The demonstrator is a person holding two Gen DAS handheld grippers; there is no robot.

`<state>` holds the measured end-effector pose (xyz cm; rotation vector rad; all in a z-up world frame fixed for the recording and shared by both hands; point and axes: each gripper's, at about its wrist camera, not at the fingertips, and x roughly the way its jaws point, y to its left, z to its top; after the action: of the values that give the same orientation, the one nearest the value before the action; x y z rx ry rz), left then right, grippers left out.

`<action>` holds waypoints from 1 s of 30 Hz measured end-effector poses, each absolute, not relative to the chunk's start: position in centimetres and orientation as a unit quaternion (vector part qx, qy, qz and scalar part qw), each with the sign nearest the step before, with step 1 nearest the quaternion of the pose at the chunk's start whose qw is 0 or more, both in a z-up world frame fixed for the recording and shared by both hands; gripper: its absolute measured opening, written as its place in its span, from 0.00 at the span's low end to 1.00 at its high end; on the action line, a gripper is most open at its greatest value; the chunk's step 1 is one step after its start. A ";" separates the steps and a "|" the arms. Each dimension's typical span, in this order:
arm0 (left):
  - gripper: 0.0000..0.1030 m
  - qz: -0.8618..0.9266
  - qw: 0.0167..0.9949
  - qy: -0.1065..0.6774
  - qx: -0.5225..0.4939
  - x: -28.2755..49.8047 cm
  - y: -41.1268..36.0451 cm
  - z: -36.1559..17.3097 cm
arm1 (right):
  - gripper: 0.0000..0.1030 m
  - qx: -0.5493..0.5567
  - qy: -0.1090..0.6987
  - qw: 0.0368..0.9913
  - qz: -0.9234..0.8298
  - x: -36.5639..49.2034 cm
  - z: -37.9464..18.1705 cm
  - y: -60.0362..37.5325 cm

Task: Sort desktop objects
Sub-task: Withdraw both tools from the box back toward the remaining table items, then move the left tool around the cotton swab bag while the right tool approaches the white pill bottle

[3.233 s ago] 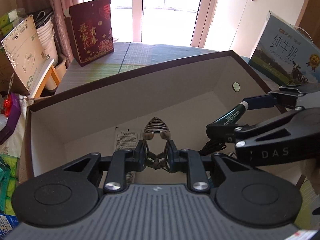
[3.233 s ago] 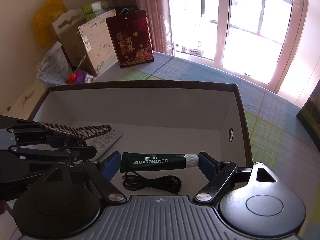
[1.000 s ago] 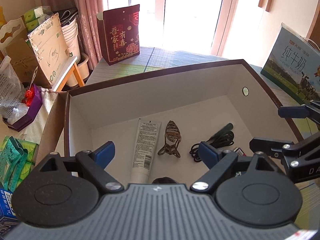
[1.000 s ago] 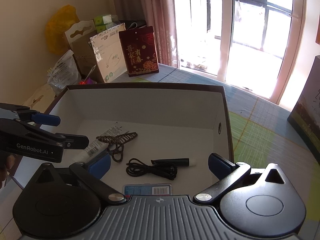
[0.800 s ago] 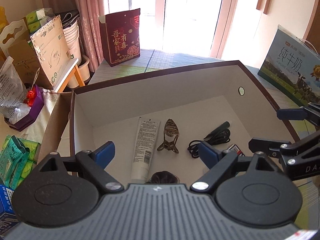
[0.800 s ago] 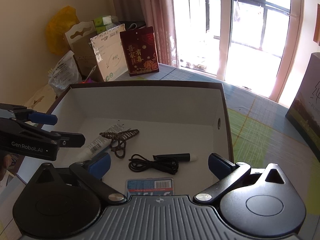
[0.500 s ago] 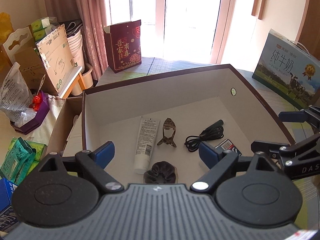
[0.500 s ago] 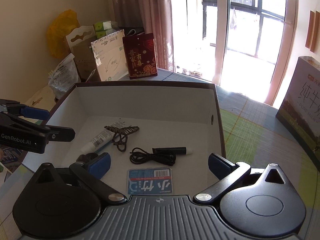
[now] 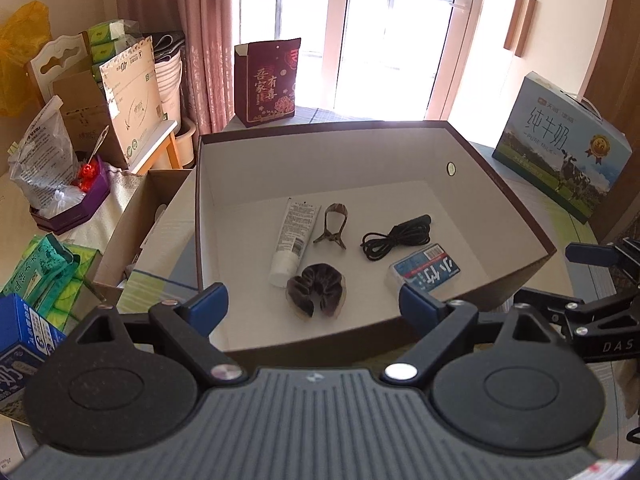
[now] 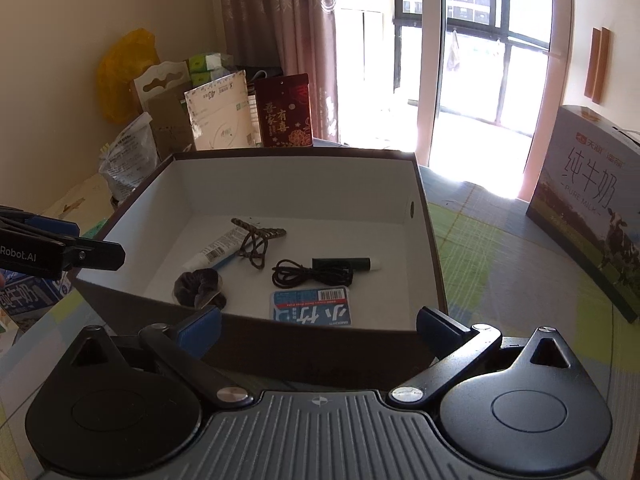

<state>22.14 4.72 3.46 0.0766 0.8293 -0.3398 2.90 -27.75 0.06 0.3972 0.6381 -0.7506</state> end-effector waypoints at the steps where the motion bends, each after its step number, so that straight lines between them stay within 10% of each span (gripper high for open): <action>1: 0.87 -0.165 0.901 0.401 0.038 21.5 4.9 3.3 | 0.98 0.190 0.303 0.862 -0.359 2.6 0.0 -27.2; 30: 0.87 -0.266 0.846 0.454 0.088 11.7 3.8 -4.6 | 0.98 0.264 0.341 0.817 -0.382 -4.5 -7.0 -17.4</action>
<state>11.73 3.85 -4.59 0.1867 0.9576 -0.5616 -4.50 -17.39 -7.01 0.5630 0.7271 -0.8137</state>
